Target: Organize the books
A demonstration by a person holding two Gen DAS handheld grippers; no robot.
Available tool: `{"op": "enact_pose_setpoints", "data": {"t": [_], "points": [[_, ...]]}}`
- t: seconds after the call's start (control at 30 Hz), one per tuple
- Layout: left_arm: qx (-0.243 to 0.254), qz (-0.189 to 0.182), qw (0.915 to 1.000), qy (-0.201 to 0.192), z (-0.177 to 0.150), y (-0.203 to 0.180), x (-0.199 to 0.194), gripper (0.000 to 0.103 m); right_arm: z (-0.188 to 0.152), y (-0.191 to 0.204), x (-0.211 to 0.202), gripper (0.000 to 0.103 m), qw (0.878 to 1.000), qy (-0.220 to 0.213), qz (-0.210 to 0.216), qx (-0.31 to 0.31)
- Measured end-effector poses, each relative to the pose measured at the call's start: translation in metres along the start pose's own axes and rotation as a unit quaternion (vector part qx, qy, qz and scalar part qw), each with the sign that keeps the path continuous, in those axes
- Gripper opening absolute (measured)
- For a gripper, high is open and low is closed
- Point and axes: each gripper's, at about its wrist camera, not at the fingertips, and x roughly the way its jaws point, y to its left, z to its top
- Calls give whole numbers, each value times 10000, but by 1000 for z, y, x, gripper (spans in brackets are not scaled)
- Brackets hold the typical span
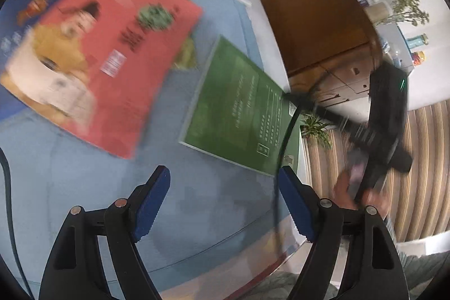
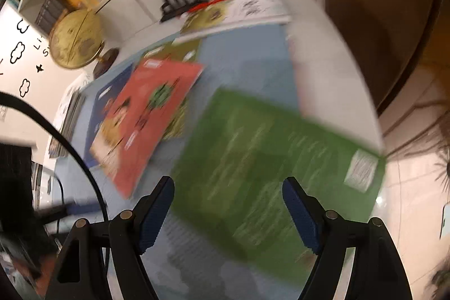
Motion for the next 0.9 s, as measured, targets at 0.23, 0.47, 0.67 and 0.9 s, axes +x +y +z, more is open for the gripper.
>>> {"op": "enact_pose_setpoints", "data": {"t": [0.23,0.47,0.67,0.9], "points": [[-208,327,9991,151,-17,-11,33,77,59,-18,37,59,9977,100,628,-229],[-286,323,9990,-102,-36,0,31,73,59,-6,79,57,9957,423,285,-770],[-832,-470,9931,-684,-63,33,13,59,44,-1,83,57,9883,585,386,-1357],[-1227,-20,9866,-1078,-103,26,0,42,47,20,95,57,9682,988,-4,-2298]]}}
